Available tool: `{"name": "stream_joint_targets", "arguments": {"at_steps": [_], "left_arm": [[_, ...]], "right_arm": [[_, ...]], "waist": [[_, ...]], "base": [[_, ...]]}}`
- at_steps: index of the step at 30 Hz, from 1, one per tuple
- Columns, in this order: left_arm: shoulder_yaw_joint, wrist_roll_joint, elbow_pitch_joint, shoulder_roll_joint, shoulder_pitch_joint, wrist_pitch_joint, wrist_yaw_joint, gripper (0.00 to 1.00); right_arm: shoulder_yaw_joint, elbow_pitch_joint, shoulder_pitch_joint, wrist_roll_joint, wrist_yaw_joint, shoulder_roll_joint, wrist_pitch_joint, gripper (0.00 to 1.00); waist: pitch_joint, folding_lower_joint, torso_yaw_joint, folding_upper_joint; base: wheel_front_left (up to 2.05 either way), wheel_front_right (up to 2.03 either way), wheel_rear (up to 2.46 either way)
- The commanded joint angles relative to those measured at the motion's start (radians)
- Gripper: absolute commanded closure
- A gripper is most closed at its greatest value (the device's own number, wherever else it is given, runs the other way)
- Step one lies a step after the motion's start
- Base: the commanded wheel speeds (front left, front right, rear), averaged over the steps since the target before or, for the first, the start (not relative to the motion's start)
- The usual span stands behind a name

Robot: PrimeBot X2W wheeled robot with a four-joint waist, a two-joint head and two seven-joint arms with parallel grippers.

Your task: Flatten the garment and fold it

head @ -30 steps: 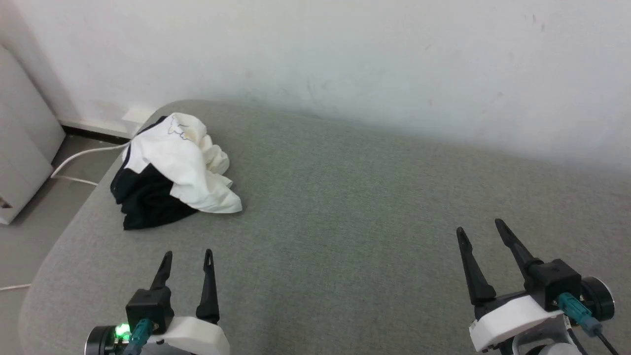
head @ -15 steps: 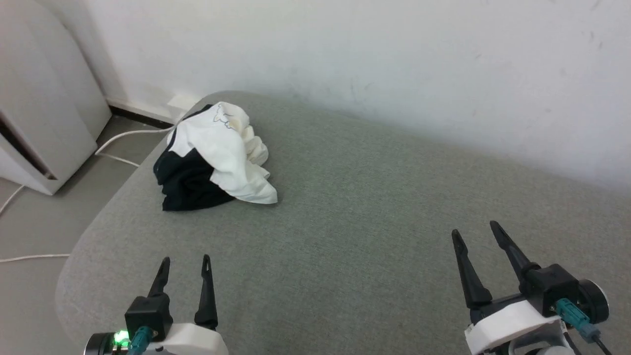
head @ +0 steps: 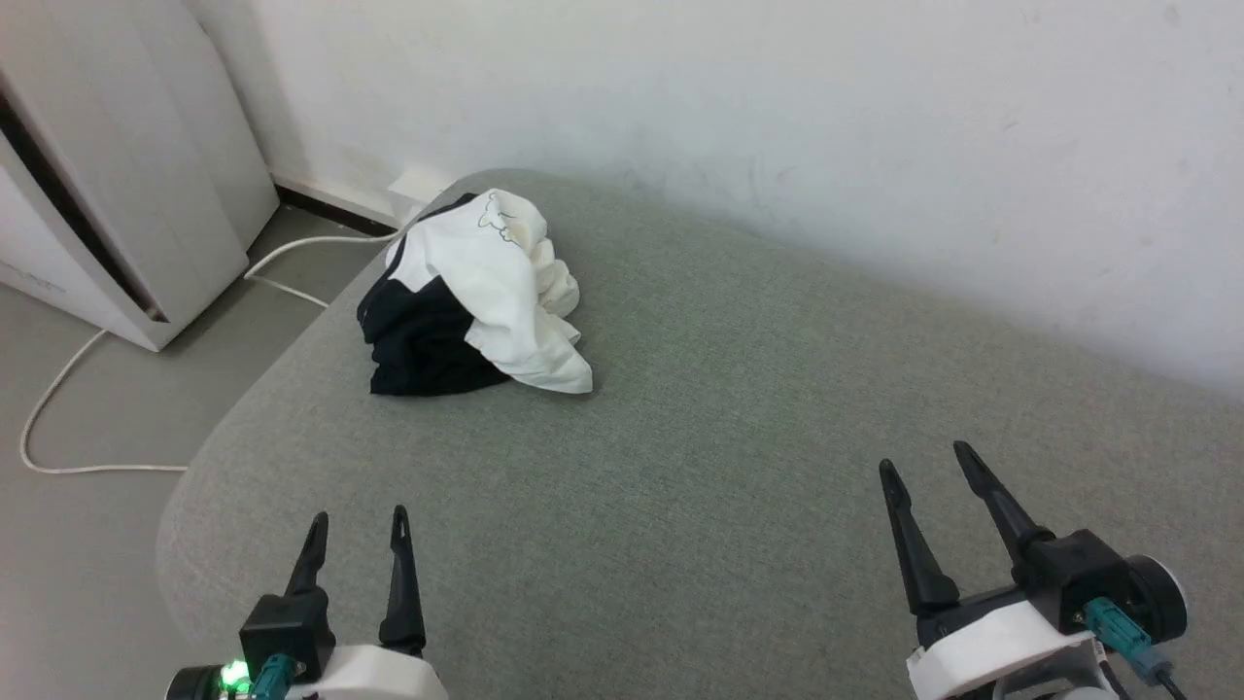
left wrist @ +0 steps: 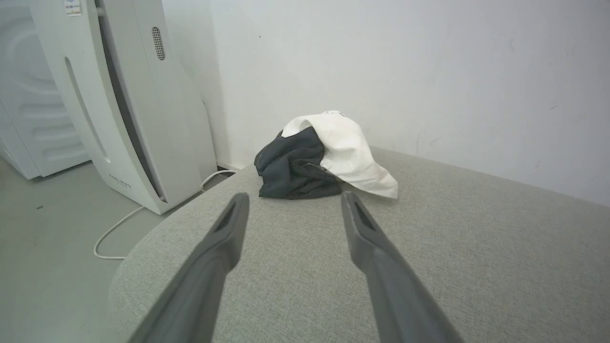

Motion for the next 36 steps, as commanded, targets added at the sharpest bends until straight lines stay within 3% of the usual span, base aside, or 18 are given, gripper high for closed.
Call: {"name": "stream_joint_targets", "arguments": {"at_steps": [1, 22, 32, 36], "left_arm": [[-0.004, -0.006, 0.003, 0.007, 0.016, -0.011, 0.008, 0.00], [-0.023, -0.025, 0.014, 0.012, 0.032, -0.054, 0.033, 0.00], [-0.021, -0.030, 0.013, 0.009, 0.029, -0.054, 0.034, 0.00], [-0.025, -0.035, 0.023, 0.025, 0.004, -0.053, 0.013, 0.00]], "right_arm": [[0.004, 0.004, 0.011, 0.009, -0.002, 0.003, -0.011, 0.00], [0.019, 0.029, 0.024, 0.015, -0.002, 0.004, -0.054, 0.00], [0.020, 0.031, 0.024, 0.009, -0.002, 0.004, -0.054, 0.00], [0.027, 0.026, 0.021, 0.002, -0.002, 0.004, -0.054, 0.00]], "waist": [[0.000, 0.0000, 0.008, 0.0000], [-0.001, 0.0000, 0.103, 0.0000], [0.005, 0.0000, 0.100, 0.0000], [0.018, 0.0000, 0.086, 0.0000]], "base": [[0.00, 0.00, 0.00], [0.00, 0.00, 0.00], [0.00, 0.00, 0.00], [0.00, 0.00, 0.00]]}}
